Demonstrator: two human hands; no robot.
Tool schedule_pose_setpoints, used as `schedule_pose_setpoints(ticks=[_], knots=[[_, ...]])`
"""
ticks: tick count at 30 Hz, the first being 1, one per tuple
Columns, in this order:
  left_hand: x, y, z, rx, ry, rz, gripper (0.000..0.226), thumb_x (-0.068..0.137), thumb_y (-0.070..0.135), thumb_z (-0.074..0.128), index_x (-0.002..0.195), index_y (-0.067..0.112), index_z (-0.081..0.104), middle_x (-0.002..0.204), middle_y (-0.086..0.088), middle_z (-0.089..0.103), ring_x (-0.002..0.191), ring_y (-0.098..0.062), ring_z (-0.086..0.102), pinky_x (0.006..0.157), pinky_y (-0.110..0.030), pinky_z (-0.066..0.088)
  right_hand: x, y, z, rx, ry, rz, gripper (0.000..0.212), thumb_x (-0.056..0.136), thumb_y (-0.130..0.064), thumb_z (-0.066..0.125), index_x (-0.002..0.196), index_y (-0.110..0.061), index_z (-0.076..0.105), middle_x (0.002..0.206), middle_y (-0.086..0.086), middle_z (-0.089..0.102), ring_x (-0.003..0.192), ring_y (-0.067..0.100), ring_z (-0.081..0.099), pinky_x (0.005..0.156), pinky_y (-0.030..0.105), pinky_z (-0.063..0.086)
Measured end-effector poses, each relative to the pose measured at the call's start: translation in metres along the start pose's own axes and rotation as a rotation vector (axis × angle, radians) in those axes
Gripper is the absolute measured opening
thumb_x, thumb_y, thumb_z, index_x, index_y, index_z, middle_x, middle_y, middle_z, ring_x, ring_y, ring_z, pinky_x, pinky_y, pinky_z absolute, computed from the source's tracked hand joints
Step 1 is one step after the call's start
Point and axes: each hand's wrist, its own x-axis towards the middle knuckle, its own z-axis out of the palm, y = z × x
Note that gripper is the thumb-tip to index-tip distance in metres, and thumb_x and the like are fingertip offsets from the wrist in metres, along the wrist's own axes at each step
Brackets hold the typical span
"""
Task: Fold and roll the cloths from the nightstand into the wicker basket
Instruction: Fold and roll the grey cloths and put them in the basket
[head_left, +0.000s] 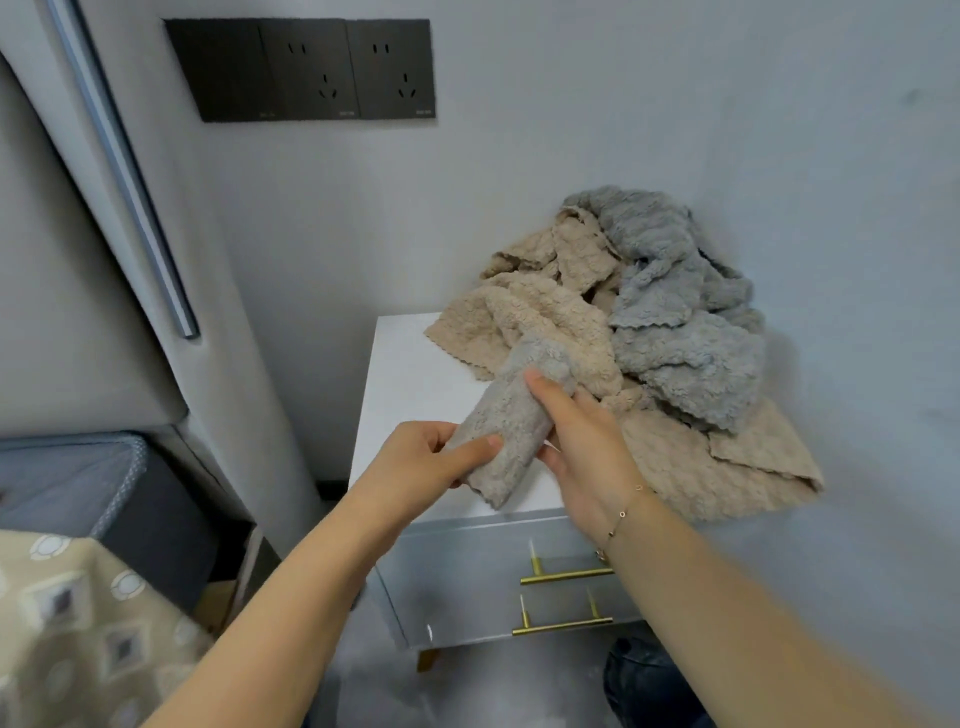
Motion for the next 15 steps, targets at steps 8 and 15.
schedule_pose_setpoints(ticks=[8,15], knots=[[-0.015,0.018,0.042,-0.031,-0.025,0.031,0.038,0.080,0.044,0.072,0.103,0.013,0.067,0.091,-0.009,0.074,0.076,-0.013,0.065,0.074,-0.024,0.051,-0.020,-0.028,-0.027,0.064,0.149,-0.089,0.021,0.087,-0.013,0.068,0.108,-0.011,0.068,0.100,0.005,0.074,0.088,0.014,0.071,0.069,0.024,0.057],[-0.067,0.023,0.100,0.014,-0.282,0.015,0.038,0.082,0.040,0.072,0.096,0.004,0.072,0.085,-0.011,0.067,0.075,-0.012,0.057,0.070,-0.024,0.044,-0.093,-0.030,-0.090,0.121,0.218,-0.135,0.029,0.091,-0.009,0.060,0.120,-0.011,0.063,0.113,0.006,0.071,0.105,0.020,0.067,0.088,0.035,0.054]])
